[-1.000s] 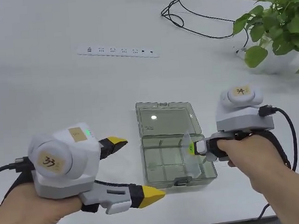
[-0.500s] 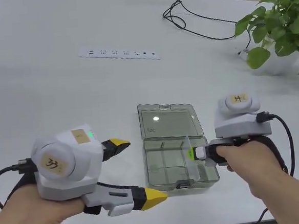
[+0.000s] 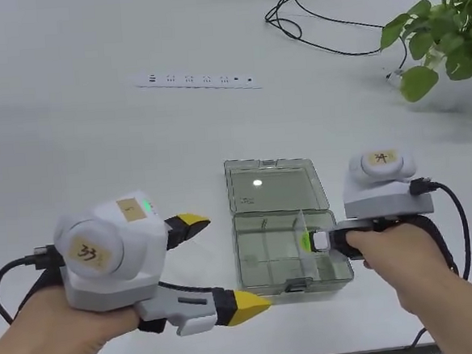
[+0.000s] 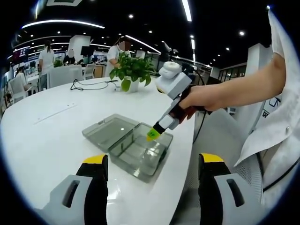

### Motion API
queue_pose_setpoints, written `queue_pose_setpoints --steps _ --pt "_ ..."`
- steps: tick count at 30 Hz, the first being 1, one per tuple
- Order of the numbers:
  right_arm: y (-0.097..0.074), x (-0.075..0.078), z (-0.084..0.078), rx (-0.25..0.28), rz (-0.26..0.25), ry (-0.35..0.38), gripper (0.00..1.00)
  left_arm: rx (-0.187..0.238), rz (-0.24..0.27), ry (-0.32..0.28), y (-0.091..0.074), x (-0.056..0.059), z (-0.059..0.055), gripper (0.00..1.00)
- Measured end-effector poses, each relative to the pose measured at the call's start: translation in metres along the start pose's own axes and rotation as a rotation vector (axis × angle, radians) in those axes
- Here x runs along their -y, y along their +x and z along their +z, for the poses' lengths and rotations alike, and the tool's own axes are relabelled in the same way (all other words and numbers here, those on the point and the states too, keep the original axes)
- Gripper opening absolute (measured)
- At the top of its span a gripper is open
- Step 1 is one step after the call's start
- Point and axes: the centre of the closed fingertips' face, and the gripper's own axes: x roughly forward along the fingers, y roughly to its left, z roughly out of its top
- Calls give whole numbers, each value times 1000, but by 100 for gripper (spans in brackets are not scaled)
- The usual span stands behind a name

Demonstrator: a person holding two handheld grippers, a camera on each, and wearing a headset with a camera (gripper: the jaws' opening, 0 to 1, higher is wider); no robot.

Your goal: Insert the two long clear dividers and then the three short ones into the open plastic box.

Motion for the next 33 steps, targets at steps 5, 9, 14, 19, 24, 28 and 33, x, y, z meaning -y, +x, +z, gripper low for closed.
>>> queue_pose_setpoints --steps 5,9,14,19,24,28,33 --pt "-4 -1 0 20 37 21 10 0 13 -3 -1 2 3 80" --pt "-10 -3 2 42 63 29 12 -3 25 -1 -2 4 4 80" --pt "-23 -4 6 74 97 29 12 -9 40 -4 -4 6 5 80" --pt "-41 -8 13 127 136 11 15 -12 58 -3 -7 8 7 79" --pt "-62 -16 25 209 208 -42 16 -15 81 -6 -10 7 8 78" --pt "-82 -26 23 232 236 -80 20 -19 97 -7 -13 7 7 78" --pt "-105 -39 25 289 293 -137 23 -15 113 -12 -15 9 7 78"
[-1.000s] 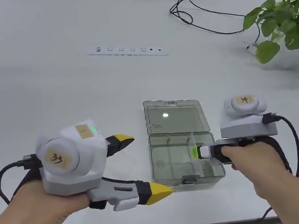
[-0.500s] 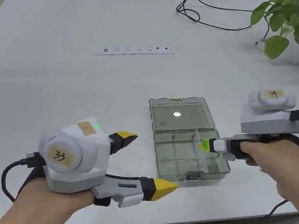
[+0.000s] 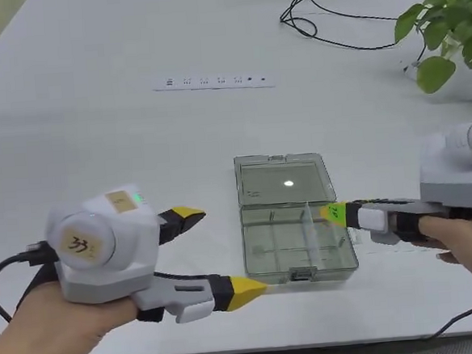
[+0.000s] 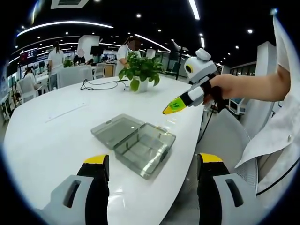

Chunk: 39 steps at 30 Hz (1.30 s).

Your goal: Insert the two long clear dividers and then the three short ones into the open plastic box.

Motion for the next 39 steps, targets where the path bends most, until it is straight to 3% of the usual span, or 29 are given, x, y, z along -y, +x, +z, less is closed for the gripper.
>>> queue_pose_setpoints --steps 4,8,13,19,23,25,29,35,39 --pt "-13 -12 3 22 32 -61 26 -2 15 -1 -3 -1 -2 78" --pt "-29 -22 13 100 86 -133 29 -10 36 -8 -6 -5 -6 77" --pt "-46 -19 15 149 99 -185 33 -32 65 -19 -10 -14 -14 76" --pt "-62 -9 12 182 102 -247 41 -95 95 -33 -14 -27 -32 76" --pt "-71 -5 9 189 109 -307 51 -144 117 -54 -14 -36 -45 74" --pt "-75 -2 6 186 104 -342 53 -181 124 -58 -13 -39 -53 73" --pt "-82 4 1 183 98 -408 58 -217 141 -66 -9 -46 -62 71" --pt "-91 15 -15 138 107 -523 65 -281 168 -82 -4 -53 -77 68" --pt "-95 19 -24 124 123 -549 69 -319 186 -100 0 -57 -87 66"
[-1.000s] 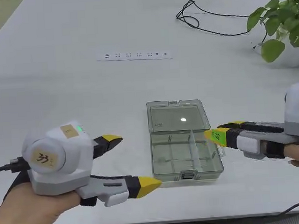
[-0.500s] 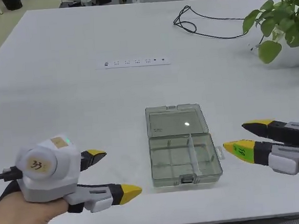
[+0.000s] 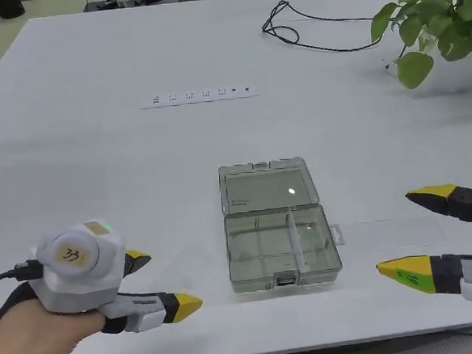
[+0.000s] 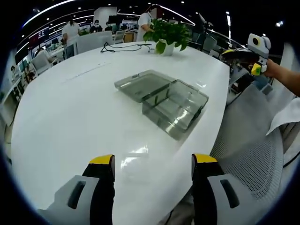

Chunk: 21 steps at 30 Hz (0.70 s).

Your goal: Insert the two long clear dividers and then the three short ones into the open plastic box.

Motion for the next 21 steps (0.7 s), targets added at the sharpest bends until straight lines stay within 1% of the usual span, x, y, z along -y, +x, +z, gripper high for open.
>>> queue_pose_setpoints --steps 2,3,4,6,7,9,11,14,16,18,21 --pt "-2 -1 -6 -14 8 -15 70 -25 9 -11 1 -1 -4 66" --pt "-3 -1 -8 -18 10 -17 71 -24 11 -5 2 -1 -4 66" --pt "-4 -1 -11 -24 13 -22 71 -39 20 -8 3 -4 -7 66" --pt "-6 -1 -15 -28 14 -26 71 -63 29 -24 5 -6 -11 65" --pt "-7 0 -16 -30 12 -25 71 -66 31 -25 5 -6 -11 65" --pt "-9 1 -18 -28 9 -23 71 -67 37 -21 5 -7 -11 63" --pt "-12 3 -21 -28 2 -16 72 -85 46 -16 6 -8 -12 62" --pt "-17 7 -23 -18 -10 -3 72 -134 60 -36 9 -10 -20 61" --pt "-19 9 -24 -13 -18 3 71 -156 76 -31 11 -13 -23 60" --pt "-21 9 -24 -7 -23 9 71 -158 84 -23 12 -14 -22 58" --pt "-23 9 -27 -4 -27 14 71 -182 104 -34 17 -19 -25 55"
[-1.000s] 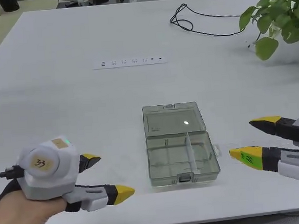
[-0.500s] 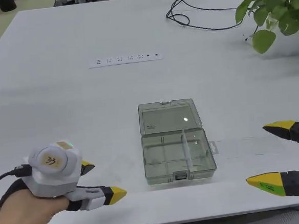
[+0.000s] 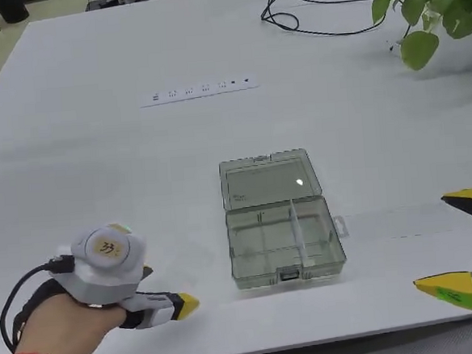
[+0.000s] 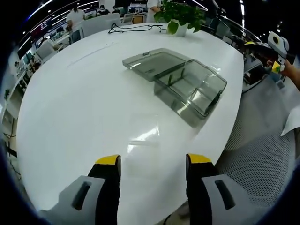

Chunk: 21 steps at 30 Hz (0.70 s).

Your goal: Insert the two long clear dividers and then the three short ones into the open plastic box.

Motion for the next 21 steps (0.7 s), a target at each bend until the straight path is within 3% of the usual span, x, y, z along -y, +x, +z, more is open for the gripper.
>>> queue_pose_setpoints --steps 10,21 --pt "-6 2 -2 8 -17 19 71 -60 34 24 14 -3 -2 45" --pt "-9 7 5 41 -49 37 71 -115 45 20 20 -5 -10 44"
